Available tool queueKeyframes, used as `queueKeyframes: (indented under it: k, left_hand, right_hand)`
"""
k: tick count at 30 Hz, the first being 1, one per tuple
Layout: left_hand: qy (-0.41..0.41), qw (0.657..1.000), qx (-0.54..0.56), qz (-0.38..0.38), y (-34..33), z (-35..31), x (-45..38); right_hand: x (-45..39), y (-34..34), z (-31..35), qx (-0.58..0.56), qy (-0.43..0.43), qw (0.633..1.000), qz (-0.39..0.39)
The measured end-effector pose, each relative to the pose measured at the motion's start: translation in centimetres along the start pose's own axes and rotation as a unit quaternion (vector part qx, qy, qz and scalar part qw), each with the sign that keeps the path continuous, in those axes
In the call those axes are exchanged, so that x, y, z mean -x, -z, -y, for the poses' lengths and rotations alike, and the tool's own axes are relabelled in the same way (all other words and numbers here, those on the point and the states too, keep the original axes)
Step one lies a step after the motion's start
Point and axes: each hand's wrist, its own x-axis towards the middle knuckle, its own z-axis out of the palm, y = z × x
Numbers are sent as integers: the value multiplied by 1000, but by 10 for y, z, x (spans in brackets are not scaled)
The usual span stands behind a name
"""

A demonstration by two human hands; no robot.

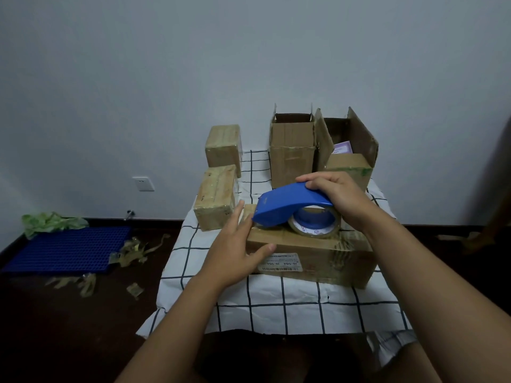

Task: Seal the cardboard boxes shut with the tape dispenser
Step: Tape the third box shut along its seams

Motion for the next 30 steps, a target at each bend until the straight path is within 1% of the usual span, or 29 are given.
queueKeyframes:
  k: [4, 10, 15, 18, 21, 30]
  left_hand:
    - [-19, 998, -66, -14, -1, -13, -9]
    - [-26, 996, -74, -52, -11, -10, -10]
    - [-23, 993, -107, -51, -12, -7, -12]
    - [-7, 990, -135, -41, -14, -5, -11]
    - [-10, 988, -145, -43, -16, -4, -12]
    - [-12, 987, -153, -40, -15, -7, -11]
  right_hand:
    - [-3, 3, -3, -1, -4, 1000, 26]
    - [-6, 7, -8, -1, 0, 999, 42]
    - [-3, 16, -10, 20, 15, 998, 50]
    - [1, 34, -10, 36, 13, 999, 35]
    - [10, 56, -13, 27, 5, 999, 18]
    - [11, 52, -10, 53, 22, 998, 14]
